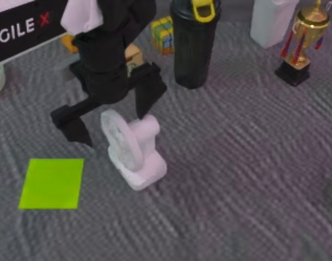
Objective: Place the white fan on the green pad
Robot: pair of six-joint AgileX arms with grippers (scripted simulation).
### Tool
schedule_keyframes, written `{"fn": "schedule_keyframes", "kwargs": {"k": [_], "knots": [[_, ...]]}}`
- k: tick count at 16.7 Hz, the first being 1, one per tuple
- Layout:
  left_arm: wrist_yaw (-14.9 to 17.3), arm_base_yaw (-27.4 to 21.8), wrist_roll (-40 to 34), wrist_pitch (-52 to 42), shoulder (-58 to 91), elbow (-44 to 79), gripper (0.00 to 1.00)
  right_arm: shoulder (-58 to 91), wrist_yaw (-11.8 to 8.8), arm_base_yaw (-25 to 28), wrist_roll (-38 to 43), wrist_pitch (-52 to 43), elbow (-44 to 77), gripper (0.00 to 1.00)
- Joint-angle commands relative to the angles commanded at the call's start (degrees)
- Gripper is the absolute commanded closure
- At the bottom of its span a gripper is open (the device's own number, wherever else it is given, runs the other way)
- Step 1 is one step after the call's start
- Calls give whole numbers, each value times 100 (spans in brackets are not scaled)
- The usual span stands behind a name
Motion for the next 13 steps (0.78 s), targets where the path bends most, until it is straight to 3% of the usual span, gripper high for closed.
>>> {"fn": "schedule_keyframes", "kwargs": {"k": [3,13], "knots": [[0,0,0,0,0,0,0,0,0,0,0,0,0,0],[0,0,0,0,0,0,75,0,0,0,0,0,0,0]]}}
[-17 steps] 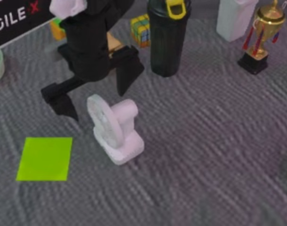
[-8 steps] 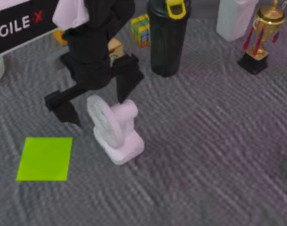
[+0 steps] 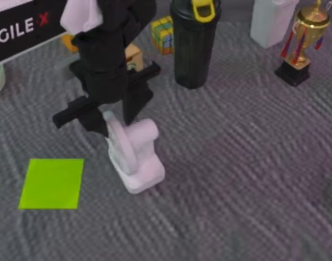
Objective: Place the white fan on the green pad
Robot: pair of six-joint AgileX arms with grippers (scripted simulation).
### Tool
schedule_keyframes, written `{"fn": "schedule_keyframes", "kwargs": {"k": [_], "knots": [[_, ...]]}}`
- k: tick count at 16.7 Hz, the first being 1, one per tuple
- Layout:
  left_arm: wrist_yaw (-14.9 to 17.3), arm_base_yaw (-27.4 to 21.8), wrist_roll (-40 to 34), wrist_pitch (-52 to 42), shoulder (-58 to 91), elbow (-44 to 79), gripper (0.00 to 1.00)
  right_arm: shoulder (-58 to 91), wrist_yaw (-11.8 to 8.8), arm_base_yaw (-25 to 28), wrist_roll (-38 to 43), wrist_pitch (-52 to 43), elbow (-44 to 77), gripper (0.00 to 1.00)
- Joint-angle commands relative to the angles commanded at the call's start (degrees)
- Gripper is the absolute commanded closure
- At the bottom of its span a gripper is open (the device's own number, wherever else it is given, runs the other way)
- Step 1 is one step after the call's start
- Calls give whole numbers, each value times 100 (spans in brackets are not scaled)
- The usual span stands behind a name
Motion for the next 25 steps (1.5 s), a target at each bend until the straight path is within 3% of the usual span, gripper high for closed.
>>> {"fn": "schedule_keyframes", "kwargs": {"k": [3,4,13,20,25], "knots": [[0,0,0,0,0,0,98,0,0,0,0,0,0,0],[0,0,0,0,0,0,100,0,0,0,0,0,0,0],[1,4,3,-20,-10,27,100,0,0,0,0,0,0,0],[1,99,-12,-1083,46,1142,100,0,0,0,0,0,0,0],[1,76,2,-1144,34,1203,100,0,0,0,0,0,0,0]]}}
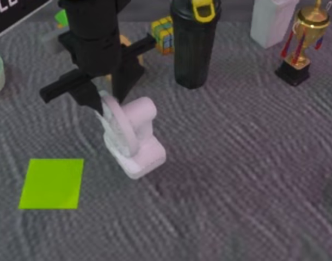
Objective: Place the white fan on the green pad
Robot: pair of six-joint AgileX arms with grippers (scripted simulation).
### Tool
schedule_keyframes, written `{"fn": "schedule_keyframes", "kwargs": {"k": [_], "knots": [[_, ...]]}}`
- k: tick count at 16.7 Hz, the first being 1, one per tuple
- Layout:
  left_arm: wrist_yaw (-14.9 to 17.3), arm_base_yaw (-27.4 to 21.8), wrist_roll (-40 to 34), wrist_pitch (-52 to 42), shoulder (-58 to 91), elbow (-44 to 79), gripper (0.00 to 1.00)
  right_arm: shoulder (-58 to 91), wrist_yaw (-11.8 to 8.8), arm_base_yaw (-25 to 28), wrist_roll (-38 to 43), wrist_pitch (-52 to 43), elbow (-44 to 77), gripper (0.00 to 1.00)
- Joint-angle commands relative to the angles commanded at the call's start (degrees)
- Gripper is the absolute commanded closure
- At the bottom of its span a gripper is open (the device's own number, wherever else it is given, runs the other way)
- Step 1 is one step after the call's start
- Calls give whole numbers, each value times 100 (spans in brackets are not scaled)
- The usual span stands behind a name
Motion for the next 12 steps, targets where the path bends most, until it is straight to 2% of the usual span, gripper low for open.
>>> {"fn": "schedule_keyframes", "kwargs": {"k": [2,5,12], "knots": [[-2,48,-85,6,-47,-68,100,0,0,0,0,0,0,0],[-11,351,-649,63,-353,-477,100,0,0,0,0,0,0,0],[-51,1497,-2977,335,-1591,-2102,100,0,0,0,0,0,0,0]]}}
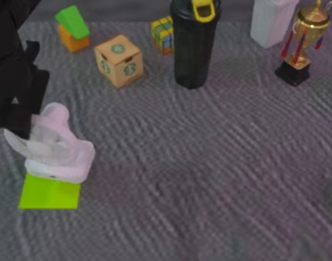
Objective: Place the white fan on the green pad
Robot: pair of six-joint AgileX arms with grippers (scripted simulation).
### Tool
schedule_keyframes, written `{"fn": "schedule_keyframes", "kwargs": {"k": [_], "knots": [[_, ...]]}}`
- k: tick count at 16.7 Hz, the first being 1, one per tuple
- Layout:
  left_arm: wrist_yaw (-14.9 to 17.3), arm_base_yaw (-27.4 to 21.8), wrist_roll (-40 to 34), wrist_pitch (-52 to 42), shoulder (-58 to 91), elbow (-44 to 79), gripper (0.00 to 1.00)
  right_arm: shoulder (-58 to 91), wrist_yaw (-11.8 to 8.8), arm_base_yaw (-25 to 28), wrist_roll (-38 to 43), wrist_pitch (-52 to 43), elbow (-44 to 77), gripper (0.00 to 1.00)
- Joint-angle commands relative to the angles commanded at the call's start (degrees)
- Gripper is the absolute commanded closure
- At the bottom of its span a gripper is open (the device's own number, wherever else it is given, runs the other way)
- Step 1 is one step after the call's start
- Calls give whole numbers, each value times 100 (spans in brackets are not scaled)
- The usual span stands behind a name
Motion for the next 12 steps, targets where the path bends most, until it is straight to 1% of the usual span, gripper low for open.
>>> {"fn": "schedule_keyframes", "kwargs": {"k": [2,4,9,12], "knots": [[-9,266,-487,72,-301,-386,100,0,0,0,0,0,0,0],[-13,423,-734,120,-484,-614,100,0,0,0,0,0,0,0],[-11,420,-750,135,-487,-652,100,0,0,0,0,0,0,0],[-12,440,-771,477,-459,-958,100,0,0,0,0,0,0,0]]}}
